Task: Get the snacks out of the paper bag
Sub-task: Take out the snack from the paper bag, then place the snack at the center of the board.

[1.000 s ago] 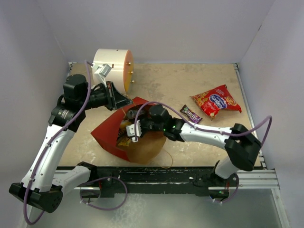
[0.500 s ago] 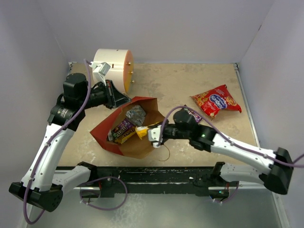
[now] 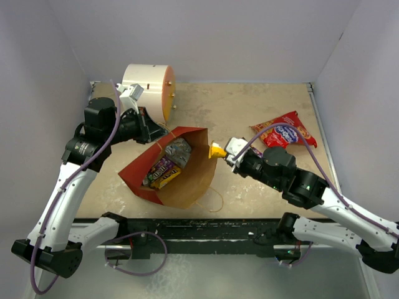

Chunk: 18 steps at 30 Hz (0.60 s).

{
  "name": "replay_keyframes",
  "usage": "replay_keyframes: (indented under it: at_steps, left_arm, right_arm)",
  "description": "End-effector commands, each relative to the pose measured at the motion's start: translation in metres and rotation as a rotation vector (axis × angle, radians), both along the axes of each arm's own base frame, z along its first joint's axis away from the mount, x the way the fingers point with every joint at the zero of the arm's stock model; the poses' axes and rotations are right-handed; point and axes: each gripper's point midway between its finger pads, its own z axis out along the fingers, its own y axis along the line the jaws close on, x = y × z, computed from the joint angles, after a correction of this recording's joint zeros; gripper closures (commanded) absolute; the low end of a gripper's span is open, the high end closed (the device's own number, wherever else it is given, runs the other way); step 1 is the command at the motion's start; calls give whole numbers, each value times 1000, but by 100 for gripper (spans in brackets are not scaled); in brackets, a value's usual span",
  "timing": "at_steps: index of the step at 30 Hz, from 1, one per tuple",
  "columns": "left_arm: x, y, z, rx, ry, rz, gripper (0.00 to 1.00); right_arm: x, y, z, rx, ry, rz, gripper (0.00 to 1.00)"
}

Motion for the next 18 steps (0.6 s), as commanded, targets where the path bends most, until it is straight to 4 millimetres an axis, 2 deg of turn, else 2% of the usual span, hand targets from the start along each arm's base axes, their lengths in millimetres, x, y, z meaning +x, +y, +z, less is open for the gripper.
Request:
replay_keyframes:
  at_steps: [1,5,8,13,18]
  left_arm:
    - [4,6,16,31,-77,14,100]
    - [5,8,14,67,-90,7,100]
    - [5,11,11,99,-91,3,100]
    - [4,9,13,114,-106,-30,100]
    - [3,8,9,124,-115,-55,100]
  right_arm:
    - [35,-45,25,69,-33,-332,92]
    - [66,-78,13,56,-9,-501,93]
    - [86,-93,-4,33,-5,-556,92]
    - [120,-97,-60,-27,69,-553,92]
    - [137,-85,-123,-104,165,-498,90]
